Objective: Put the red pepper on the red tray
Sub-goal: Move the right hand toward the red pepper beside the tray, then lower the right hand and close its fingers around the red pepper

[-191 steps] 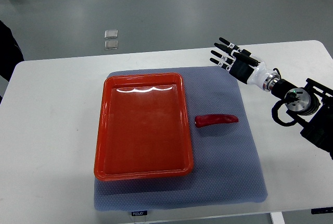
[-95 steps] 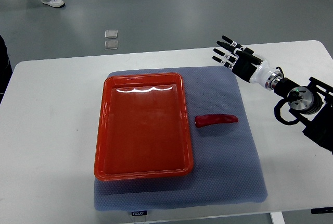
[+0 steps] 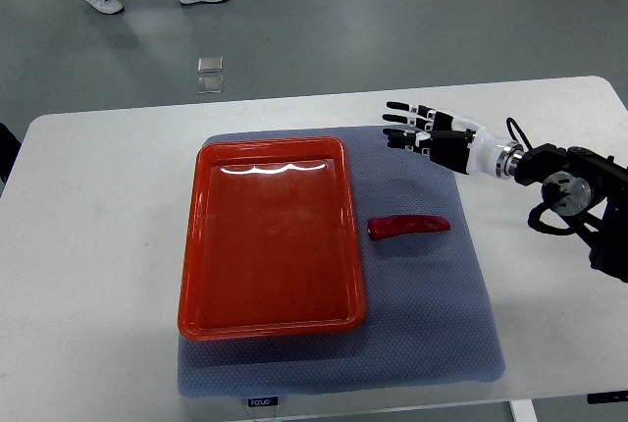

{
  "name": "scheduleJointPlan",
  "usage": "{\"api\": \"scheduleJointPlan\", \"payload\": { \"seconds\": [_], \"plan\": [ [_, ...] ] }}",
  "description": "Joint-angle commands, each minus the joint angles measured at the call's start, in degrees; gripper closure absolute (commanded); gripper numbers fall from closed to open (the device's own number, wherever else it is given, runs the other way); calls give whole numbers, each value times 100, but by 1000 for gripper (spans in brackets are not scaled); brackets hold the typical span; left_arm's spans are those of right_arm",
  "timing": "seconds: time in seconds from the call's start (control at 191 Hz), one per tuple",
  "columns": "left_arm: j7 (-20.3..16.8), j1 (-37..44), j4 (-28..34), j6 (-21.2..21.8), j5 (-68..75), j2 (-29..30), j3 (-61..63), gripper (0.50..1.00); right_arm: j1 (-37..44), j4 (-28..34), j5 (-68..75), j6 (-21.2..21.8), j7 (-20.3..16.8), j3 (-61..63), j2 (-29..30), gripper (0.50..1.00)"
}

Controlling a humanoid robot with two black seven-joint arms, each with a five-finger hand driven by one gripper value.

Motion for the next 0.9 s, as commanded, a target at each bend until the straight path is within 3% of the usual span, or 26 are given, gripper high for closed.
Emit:
{"api": "scheduleJointPlan", "payload": {
  "seconds": [0.0,0.283,0.435,0.488,0.535,0.635,0.897],
  "plan": [
    [0,0,-8,0,1,0,-7,500,-9,341,-1145,80,61,0,-283,587],
    [0,0,1,0,1,0,-6,500,70,1721,-4326,10,703,-9,-1170,587],
    [0,0,-8,0,1,0,-7,500,0,2467,-5065,-140,747,-123,-1566,587],
    [0,0,-8,0,1,0,-7,500,0,2468,-5065,-140,747,-123,-1566,587],
    [0,0,1,0,1,0,-7,500,17,2661,-5320,-552,756,-439,-1681,589],
    [0,0,1,0,1,0,-7,500,8,2688,-5601,-904,756,-624,-1663,589],
    [0,0,1,0,1,0,-7,500,-176,2951,-5821,-1318,747,-914,-1610,589]
  ]
}}
